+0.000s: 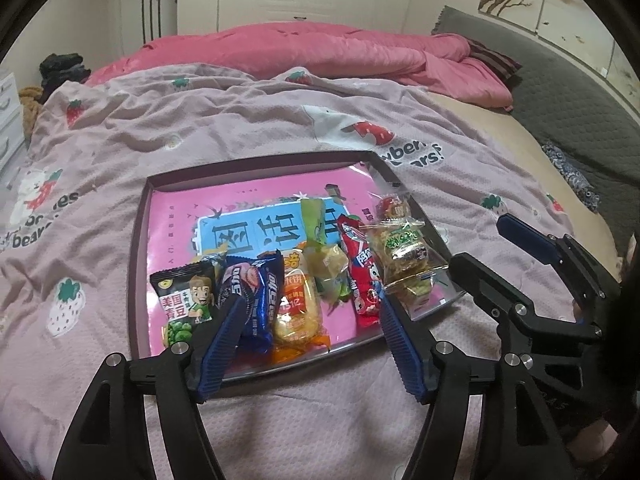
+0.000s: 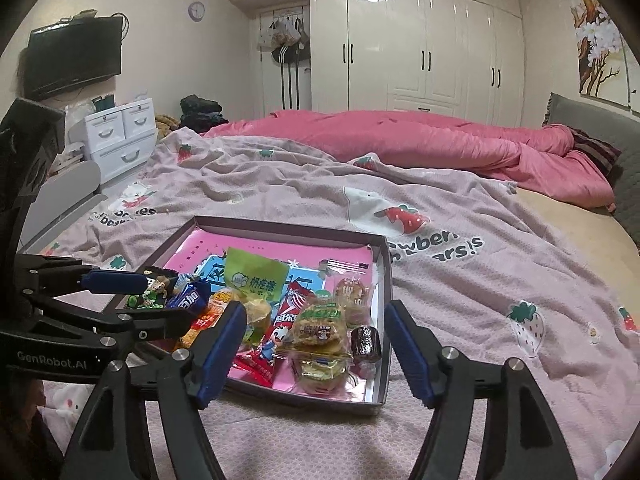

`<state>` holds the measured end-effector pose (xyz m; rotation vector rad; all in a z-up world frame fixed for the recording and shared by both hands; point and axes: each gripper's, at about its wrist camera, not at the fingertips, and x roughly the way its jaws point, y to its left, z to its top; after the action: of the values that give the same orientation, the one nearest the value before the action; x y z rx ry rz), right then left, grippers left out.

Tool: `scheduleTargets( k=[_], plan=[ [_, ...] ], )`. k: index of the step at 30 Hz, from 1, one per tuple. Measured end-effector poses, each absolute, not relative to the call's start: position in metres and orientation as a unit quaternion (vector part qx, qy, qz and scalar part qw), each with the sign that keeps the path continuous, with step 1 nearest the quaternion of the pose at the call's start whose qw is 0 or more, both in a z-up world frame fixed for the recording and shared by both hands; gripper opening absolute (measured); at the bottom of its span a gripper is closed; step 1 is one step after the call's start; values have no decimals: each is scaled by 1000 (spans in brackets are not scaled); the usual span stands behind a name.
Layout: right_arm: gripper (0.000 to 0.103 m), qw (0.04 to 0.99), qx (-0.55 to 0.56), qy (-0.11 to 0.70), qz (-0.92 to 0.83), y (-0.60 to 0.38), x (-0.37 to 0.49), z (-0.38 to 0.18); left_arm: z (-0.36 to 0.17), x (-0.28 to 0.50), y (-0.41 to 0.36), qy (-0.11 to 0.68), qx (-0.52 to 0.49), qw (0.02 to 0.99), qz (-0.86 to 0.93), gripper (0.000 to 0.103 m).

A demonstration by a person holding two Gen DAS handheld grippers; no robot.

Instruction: Organize snacks

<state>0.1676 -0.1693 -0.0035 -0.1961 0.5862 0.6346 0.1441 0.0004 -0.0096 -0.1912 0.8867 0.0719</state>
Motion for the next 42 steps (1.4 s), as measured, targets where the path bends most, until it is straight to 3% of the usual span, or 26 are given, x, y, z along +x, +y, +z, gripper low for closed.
scheduleTargets(
  k=[27,42],
  plan=[
    [84,900,-66,304,306,-176,133,4,-7,102,9,428,-93,898,47,75],
    [91,884,-59,358,296,-179,110,-12,-16,67,8,437,-109,891,53,75]
  ],
)
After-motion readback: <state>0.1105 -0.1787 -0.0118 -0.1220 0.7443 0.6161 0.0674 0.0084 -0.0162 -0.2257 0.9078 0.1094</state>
